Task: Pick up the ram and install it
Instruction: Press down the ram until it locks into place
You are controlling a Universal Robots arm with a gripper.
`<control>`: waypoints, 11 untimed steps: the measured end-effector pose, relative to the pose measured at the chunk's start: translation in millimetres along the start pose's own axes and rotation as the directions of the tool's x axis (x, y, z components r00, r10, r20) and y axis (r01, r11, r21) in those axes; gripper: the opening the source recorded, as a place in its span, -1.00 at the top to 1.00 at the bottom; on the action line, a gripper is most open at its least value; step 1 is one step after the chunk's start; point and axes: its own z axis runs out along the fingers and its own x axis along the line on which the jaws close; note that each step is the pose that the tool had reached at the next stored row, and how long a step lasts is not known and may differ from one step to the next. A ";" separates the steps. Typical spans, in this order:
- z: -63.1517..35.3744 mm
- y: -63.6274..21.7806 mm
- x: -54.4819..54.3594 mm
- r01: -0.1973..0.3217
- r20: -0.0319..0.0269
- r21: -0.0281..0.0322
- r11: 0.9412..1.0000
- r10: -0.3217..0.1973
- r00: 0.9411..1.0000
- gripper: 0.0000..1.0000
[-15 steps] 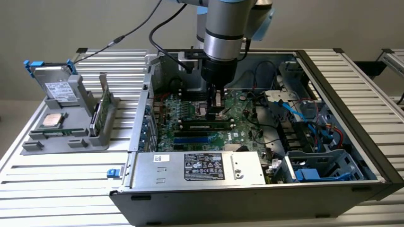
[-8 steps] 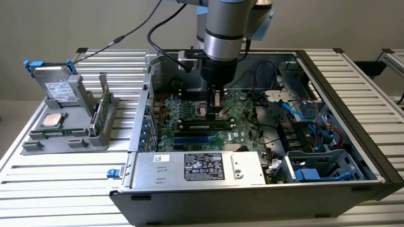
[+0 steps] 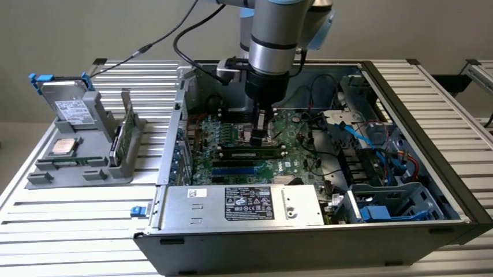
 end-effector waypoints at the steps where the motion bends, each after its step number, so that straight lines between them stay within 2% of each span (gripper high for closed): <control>1: 0.1 0.0 0.0 -0.015 0.001 -0.001 1.000 0.015 1.000 0.80; 6: 0.7 -0.1 -0.1 -0.089 0.006 -0.008 0.996 0.089 0.996 0.80; 11: 1.6 -0.1 -0.1 -0.162 0.011 -0.015 0.987 0.162 0.987 0.80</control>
